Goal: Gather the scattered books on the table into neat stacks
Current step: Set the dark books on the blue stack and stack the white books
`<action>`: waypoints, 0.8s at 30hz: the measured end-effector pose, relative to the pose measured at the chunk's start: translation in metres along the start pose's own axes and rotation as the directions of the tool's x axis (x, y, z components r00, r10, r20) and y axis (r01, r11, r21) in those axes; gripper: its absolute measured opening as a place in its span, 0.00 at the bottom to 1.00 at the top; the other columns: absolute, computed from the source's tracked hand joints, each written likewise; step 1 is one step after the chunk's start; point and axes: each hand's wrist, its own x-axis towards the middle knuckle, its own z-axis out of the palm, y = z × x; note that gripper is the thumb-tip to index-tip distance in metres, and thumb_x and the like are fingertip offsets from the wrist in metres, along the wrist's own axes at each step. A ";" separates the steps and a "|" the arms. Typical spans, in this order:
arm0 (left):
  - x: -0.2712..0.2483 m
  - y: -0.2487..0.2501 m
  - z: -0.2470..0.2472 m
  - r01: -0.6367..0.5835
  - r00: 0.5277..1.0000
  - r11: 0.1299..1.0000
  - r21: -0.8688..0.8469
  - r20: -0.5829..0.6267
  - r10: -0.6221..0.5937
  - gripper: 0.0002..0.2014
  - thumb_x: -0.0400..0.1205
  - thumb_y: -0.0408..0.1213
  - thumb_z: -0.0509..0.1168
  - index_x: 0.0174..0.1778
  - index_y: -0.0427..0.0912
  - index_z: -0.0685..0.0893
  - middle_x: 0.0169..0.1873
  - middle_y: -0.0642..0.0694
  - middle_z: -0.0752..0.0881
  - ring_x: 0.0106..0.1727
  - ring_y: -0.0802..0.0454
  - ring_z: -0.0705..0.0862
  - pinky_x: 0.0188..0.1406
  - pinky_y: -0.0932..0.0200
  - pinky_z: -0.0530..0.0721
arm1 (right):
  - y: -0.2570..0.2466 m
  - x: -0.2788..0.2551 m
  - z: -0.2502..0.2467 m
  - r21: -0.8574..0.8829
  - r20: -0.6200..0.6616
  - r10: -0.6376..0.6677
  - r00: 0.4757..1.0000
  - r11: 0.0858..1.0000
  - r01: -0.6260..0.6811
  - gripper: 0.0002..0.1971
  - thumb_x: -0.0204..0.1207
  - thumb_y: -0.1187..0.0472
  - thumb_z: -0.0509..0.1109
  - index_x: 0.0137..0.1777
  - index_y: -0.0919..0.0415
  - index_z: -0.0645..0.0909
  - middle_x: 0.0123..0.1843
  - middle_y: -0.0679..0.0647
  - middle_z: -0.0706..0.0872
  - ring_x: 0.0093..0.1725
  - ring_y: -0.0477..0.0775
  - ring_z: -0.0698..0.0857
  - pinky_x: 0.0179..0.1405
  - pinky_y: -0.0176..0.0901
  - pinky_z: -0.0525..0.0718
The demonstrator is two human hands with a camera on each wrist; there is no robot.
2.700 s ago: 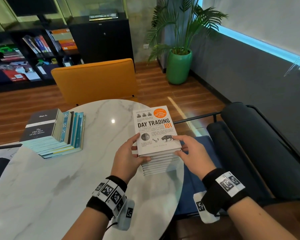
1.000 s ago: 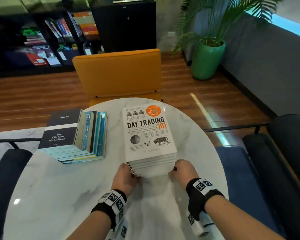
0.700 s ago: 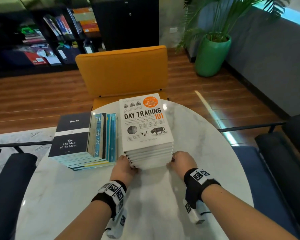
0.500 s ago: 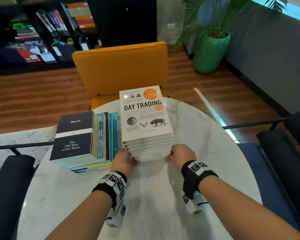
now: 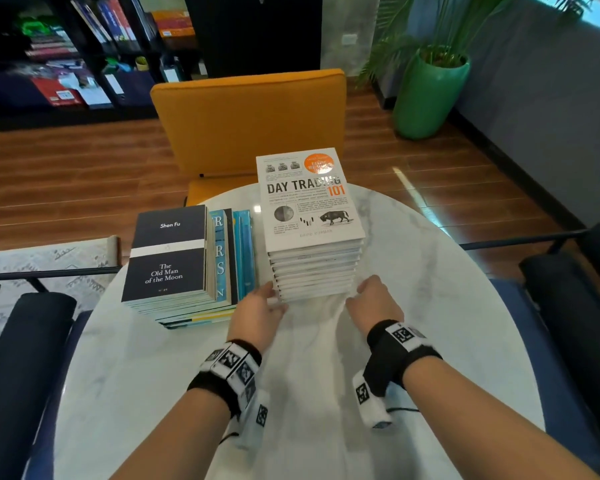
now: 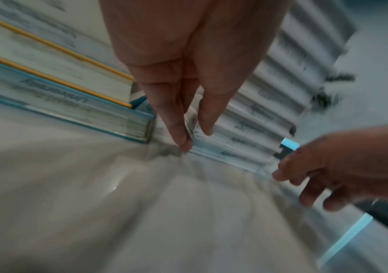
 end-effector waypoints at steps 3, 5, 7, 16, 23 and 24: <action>-0.038 -0.030 -0.016 0.083 0.997 0.989 -0.124 0.016 -0.082 0.14 0.78 0.45 0.73 0.59 0.48 0.89 0.51 0.55 0.91 0.51 0.58 0.88 0.61 0.56 0.84 | -0.006 -0.023 0.018 0.009 0.089 -0.015 0.996 1.000 0.014 0.09 0.77 0.50 0.64 0.52 0.53 0.77 0.49 0.48 0.84 0.48 0.54 0.84 0.47 0.44 0.79; -0.056 -0.063 -0.030 0.143 0.989 0.980 -0.141 -0.020 -0.147 0.08 0.77 0.46 0.74 0.49 0.51 0.92 0.43 0.58 0.92 0.46 0.62 0.88 0.57 0.58 0.85 | -0.015 -0.034 0.038 0.009 0.168 -0.063 0.984 0.998 0.062 0.09 0.76 0.45 0.65 0.45 0.48 0.81 0.47 0.47 0.87 0.48 0.53 0.85 0.48 0.42 0.81; -0.065 -0.095 -0.047 0.192 0.973 0.974 -0.122 -0.103 -0.205 0.02 0.77 0.43 0.74 0.44 0.52 0.91 0.42 0.54 0.91 0.46 0.55 0.89 0.49 0.59 0.83 | -0.027 -0.038 0.059 0.064 0.235 -0.095 0.967 0.995 0.082 0.14 0.76 0.42 0.65 0.38 0.51 0.82 0.45 0.49 0.89 0.47 0.53 0.87 0.51 0.45 0.84; -0.002 -0.160 -0.094 0.168 0.960 0.977 -0.131 -0.202 -0.192 0.20 0.60 0.44 0.82 0.43 0.45 0.84 0.38 0.46 0.87 0.38 0.45 0.87 0.39 0.53 0.89 | -0.082 -0.033 0.102 0.230 0.231 -0.101 0.968 0.972 0.047 0.28 0.78 0.33 0.57 0.41 0.56 0.87 0.35 0.50 0.92 0.41 0.53 0.89 0.49 0.45 0.84; 0.020 -0.149 -0.098 0.020 0.991 0.948 -0.317 -0.121 -0.062 0.27 0.54 0.26 0.86 0.45 0.53 0.88 0.42 0.53 0.92 0.47 0.48 0.88 0.55 0.50 0.85 | -0.084 -0.023 0.109 0.355 0.224 -0.007 0.975 0.932 -0.075 0.23 0.77 0.37 0.63 0.42 0.56 0.87 0.29 0.49 0.91 0.36 0.52 0.88 0.52 0.50 0.85; 0.021 -0.149 -0.096 0.009 0.991 0.938 -0.346 -0.122 -0.054 0.27 0.53 0.30 0.85 0.44 0.58 0.88 0.40 0.56 0.92 0.46 0.51 0.89 0.54 0.50 0.85 | -0.084 -0.021 0.109 0.381 0.228 0.012 0.973 0.919 -0.101 0.22 0.77 0.38 0.64 0.42 0.56 0.87 0.28 0.48 0.91 0.34 0.51 0.87 0.53 0.51 0.86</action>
